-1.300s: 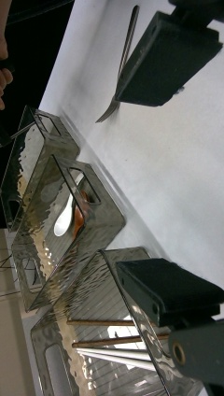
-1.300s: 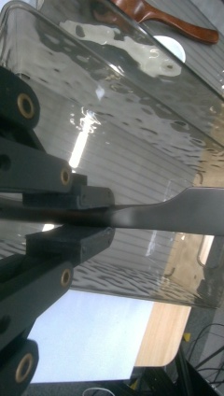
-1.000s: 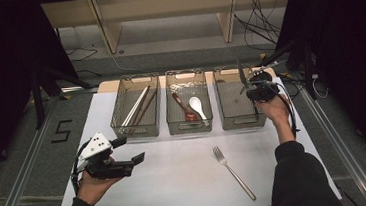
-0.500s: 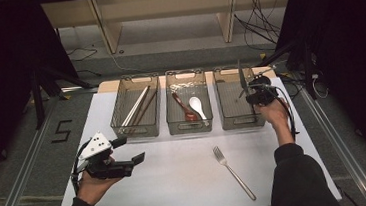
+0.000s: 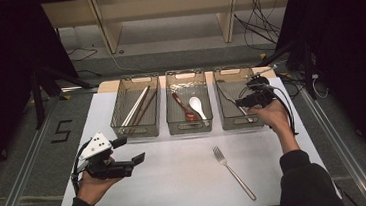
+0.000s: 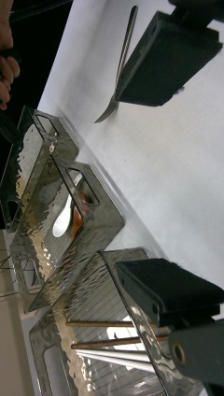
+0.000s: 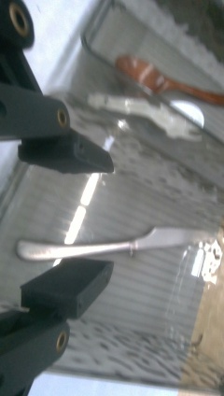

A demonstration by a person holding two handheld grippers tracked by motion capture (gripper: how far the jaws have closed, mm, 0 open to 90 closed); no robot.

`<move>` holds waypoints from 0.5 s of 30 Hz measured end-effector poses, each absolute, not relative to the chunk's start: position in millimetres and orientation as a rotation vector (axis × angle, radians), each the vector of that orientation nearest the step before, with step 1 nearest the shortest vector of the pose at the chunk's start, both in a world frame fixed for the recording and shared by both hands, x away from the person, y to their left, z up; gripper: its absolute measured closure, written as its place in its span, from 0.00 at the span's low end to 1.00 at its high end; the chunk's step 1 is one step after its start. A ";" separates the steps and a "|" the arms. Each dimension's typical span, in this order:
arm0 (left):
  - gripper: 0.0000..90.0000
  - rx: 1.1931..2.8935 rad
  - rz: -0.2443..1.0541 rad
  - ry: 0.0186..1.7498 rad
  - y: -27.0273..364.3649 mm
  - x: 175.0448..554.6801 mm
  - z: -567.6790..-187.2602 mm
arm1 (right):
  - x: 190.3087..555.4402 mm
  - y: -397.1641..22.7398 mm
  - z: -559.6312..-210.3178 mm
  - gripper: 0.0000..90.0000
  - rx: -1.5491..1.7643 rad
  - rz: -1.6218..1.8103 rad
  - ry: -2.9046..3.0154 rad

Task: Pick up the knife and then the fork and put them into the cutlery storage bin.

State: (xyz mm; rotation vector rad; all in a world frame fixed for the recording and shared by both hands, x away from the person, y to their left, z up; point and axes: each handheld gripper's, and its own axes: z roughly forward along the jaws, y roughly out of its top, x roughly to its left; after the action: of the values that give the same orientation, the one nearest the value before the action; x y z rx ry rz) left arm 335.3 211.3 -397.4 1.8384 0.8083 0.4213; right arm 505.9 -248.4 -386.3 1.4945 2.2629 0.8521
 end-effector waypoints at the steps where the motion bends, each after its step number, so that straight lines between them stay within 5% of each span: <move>1: 0.17 1.838 0.421 0.809 211.4 335.3 -397.4 | 502.2 -246.1 -384.0 0.45 1.484 0.853 2.272; 15: 0.17 1.841 0.422 0.806 209.5 334.7 -397.0 | 431.6 -223.4 -376.2 0.34 1.328 0.952 2.409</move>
State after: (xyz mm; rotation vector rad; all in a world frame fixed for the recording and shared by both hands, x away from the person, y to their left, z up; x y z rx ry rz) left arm 334.7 209.5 -397.0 1.8411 0.8057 0.4216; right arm 431.6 -223.4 -376.2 1.3279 2.4085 0.9520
